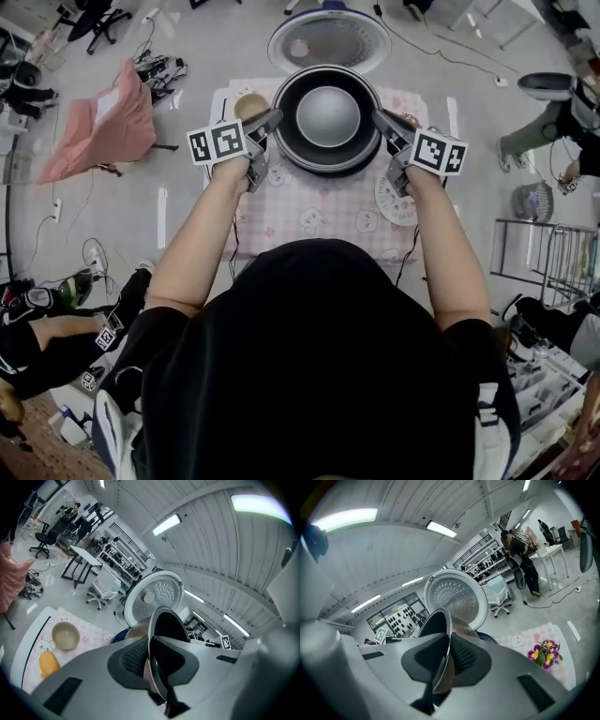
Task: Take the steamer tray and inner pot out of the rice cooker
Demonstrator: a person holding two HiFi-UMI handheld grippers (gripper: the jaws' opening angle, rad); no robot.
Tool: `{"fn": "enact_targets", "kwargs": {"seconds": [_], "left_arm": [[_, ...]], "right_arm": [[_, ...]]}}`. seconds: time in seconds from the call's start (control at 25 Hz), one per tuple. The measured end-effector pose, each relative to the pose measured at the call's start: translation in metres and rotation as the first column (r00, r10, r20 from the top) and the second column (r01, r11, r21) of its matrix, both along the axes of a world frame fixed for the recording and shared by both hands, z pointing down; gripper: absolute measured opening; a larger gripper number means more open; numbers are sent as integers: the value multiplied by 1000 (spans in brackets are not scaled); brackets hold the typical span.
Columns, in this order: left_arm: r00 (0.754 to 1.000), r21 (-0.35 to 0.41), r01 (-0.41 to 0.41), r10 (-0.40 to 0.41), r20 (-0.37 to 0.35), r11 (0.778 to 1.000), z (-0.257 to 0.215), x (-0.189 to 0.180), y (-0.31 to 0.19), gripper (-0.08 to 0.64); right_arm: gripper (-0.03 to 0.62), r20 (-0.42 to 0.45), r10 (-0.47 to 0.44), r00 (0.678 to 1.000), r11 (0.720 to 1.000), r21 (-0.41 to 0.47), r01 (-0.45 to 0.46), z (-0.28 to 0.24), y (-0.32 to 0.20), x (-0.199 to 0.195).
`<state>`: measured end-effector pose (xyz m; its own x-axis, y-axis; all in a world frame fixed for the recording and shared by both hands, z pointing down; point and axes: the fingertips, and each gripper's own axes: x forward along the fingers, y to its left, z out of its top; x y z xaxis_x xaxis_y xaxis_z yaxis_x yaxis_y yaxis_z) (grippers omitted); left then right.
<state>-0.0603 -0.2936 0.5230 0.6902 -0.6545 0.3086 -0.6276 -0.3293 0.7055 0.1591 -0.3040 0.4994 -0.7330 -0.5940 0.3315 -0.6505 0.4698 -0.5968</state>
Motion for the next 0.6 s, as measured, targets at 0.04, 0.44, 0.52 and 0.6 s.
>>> {"fn": "enact_targets", "kwargs": {"seconds": [0.04,0.44,0.52,0.6], "left_arm": [[1000,15,6,-6,-2,1000,-8,-3,1,51],[995,129,101,-98,-34,987,-65,-62,31,49],[992,128,123,-120,-35,984,-70,-72,40,49],[989,128,150,-147,-34,980,-75,-79,47,49]], "right_arm": [[38,5,-5,1000,1000,16,5,-9,0,-3],[38,50,-82,995,992,100,77,-57,18,-60],[38,59,-108,992,990,101,102,-61,22,-71],[38,63,-135,989,987,99,128,-64,23,-78]]}}
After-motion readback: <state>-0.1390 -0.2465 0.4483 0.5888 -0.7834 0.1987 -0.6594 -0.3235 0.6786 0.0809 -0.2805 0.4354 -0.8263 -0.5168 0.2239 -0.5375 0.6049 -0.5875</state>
